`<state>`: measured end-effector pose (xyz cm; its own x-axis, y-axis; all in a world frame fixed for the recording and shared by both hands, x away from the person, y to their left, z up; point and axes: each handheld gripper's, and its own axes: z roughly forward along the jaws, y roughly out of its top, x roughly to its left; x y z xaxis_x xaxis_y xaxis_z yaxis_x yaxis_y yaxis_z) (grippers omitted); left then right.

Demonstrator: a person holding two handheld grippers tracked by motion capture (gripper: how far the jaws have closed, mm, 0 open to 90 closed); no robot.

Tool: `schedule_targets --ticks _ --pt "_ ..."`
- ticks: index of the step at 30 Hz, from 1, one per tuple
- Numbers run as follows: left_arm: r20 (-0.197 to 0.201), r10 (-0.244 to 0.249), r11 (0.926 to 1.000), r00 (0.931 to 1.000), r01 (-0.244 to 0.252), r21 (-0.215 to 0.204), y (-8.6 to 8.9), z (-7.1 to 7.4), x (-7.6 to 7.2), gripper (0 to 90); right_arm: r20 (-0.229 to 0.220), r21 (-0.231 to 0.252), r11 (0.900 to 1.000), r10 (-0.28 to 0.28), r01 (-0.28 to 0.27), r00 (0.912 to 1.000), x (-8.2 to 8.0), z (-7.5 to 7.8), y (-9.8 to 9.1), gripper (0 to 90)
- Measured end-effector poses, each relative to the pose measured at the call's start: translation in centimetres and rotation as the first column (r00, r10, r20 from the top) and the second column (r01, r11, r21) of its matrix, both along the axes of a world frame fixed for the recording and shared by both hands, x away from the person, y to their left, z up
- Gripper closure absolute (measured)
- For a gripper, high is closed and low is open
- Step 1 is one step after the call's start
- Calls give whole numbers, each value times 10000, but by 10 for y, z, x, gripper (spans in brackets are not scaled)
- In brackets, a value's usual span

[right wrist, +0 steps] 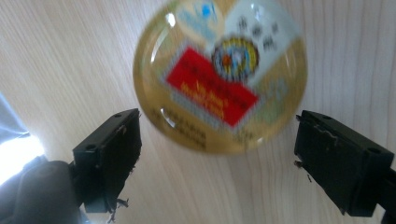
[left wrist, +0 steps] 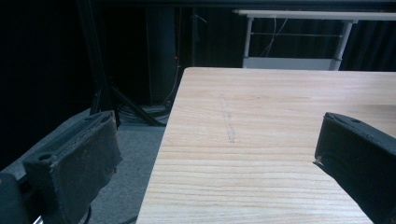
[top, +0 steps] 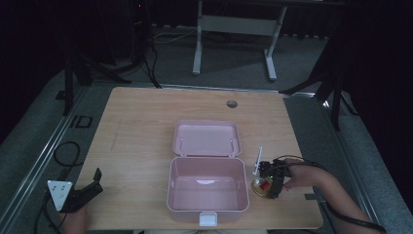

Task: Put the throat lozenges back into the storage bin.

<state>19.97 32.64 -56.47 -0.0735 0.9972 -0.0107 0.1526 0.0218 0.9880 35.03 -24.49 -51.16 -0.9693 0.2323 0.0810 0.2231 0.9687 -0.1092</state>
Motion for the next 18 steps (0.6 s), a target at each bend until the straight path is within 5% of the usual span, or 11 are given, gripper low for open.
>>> schedule_targets --ticks 11,18 --pt "-6 -22 10000 10000 22 -45 1 0 0 4 170 126 9959 896 -898 9958 -1 -7 22 193" --pt "-19 -19 10000 10000 19 -60 1 0 0 4 44 79 9959 899 -900 9959 -2 2 22 198"
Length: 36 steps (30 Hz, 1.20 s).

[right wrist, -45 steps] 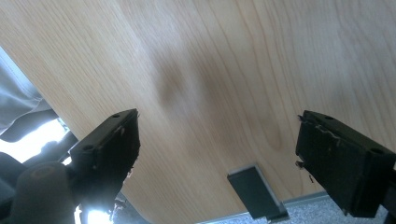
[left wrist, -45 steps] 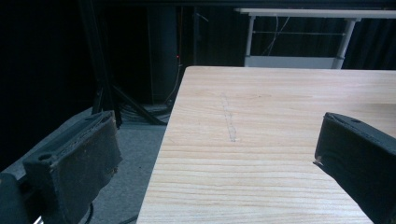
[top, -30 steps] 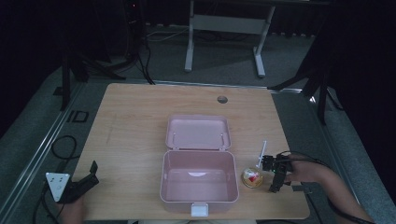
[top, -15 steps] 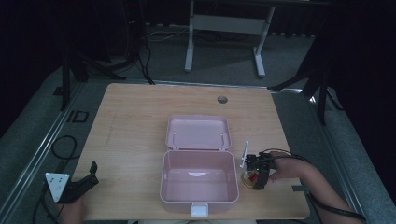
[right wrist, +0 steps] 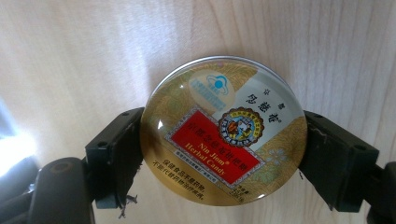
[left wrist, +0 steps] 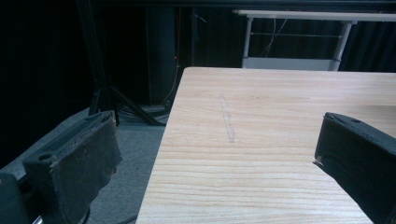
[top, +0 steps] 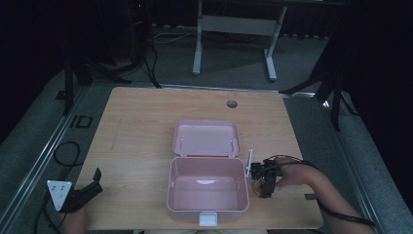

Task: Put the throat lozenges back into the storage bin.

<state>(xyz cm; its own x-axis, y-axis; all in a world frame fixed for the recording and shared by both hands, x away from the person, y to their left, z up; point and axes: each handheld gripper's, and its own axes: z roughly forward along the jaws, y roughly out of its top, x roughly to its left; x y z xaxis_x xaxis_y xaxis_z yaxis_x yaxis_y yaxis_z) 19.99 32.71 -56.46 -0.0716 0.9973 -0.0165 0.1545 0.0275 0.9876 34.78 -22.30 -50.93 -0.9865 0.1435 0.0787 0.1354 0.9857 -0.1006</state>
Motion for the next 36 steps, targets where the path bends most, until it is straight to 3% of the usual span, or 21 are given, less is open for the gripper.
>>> schedule_targets --ticks 4,5,10,13,18,23,25,26,36 --pt "5 4 10000 10000 -4 18 0 0 0 3 -71 -23 9997 -233 233 9997 -2 12 -5 198" --pt "13 6 10000 10000 -6 9 0 0 0 4 204 -28 9993 -368 368 9991 -2 19 -7 198" --pt "-54 26 10000 10000 -26 17 0 0 0 3 417 140 9986 -509 504 9978 -6 33 -11 199" --pt "-27 66 10000 10000 -66 -7 0 0 1 3 27 -90 9962 -861 862 9963 -6 40 -14 199" --pt "11 30 10000 10000 -30 -10 0 0 0 3 451 -99 9937 -1107 1113 9928 -12 60 -17 198" --pt "36 41 10000 10000 -41 -8 0 0 0 3 604 -165 9954 -928 939 9939 -22 79 -15 199" --pt "46 39 10000 10000 -39 -8 0 0 0 4 604 -165 9954 -928 939 9939 -22 79 -15 199" --pt "59 28 10000 10000 -28 0 0 0 0 3 583 -133 9965 -813 822 9950 -30 88 -12 199" --pt "-2 39 10000 10000 -39 26 0 0 0 3 750 237 9986 -500 483 9959 -44 119 3 199"
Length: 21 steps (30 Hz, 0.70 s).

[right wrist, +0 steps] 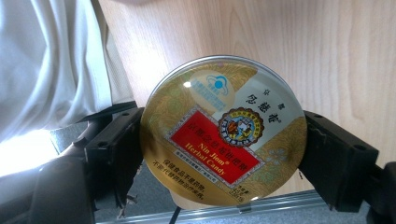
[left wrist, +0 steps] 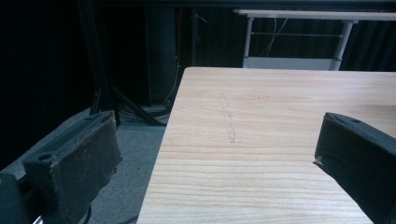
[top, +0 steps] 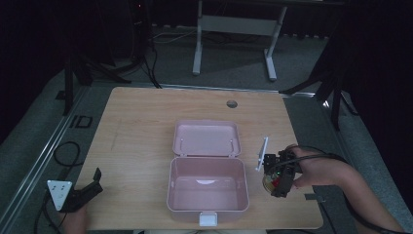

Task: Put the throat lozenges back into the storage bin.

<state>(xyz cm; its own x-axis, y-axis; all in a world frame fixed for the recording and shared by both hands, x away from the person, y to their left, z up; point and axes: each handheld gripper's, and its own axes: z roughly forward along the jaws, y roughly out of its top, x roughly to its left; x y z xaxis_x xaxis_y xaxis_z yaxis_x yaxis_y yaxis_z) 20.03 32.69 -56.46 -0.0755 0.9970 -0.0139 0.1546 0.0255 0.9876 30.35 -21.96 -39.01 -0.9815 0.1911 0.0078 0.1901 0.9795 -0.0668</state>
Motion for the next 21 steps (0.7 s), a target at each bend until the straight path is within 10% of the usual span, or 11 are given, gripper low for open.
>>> schedule_targets --ticks 21 --pt "38 -29 10000 10000 29 -40 0 0 0 4 -238 474 9870 1547 -1534 9877 -14 30 71 200"
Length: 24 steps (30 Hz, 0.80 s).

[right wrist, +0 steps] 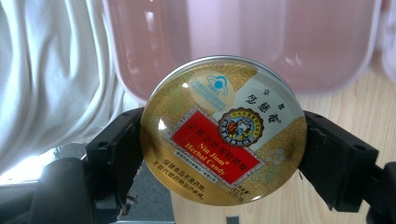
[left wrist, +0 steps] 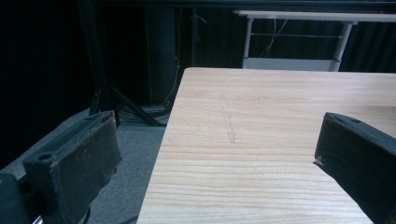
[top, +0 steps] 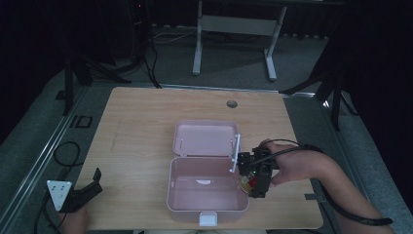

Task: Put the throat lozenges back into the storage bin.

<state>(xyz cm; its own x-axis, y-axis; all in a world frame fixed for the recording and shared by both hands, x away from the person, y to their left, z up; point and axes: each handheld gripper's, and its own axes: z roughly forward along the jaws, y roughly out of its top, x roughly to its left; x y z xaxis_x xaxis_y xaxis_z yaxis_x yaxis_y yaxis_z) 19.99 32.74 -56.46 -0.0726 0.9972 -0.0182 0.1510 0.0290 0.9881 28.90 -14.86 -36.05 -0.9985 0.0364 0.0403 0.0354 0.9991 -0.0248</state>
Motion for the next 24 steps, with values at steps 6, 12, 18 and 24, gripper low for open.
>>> schedule_targets --ticks 6,12,18,24 --pt "15 5 10000 10000 -5 -21 0 0 0 4 -30 375 9978 555 -554 9985 -4 3 23 200" --pt "29 3 10000 10000 -3 -58 1 0 0 3 -150 266 9971 717 -713 9973 -2 -7 36 199" --pt "51 -1 10000 10000 1 -72 1 0 0 4 -141 181 9971 739 -736 9972 0 -24 45 200" --pt "62 -13 10000 10000 13 -57 1 0 0 3 -391 -26 9968 799 -801 9960 5 -48 50 200"
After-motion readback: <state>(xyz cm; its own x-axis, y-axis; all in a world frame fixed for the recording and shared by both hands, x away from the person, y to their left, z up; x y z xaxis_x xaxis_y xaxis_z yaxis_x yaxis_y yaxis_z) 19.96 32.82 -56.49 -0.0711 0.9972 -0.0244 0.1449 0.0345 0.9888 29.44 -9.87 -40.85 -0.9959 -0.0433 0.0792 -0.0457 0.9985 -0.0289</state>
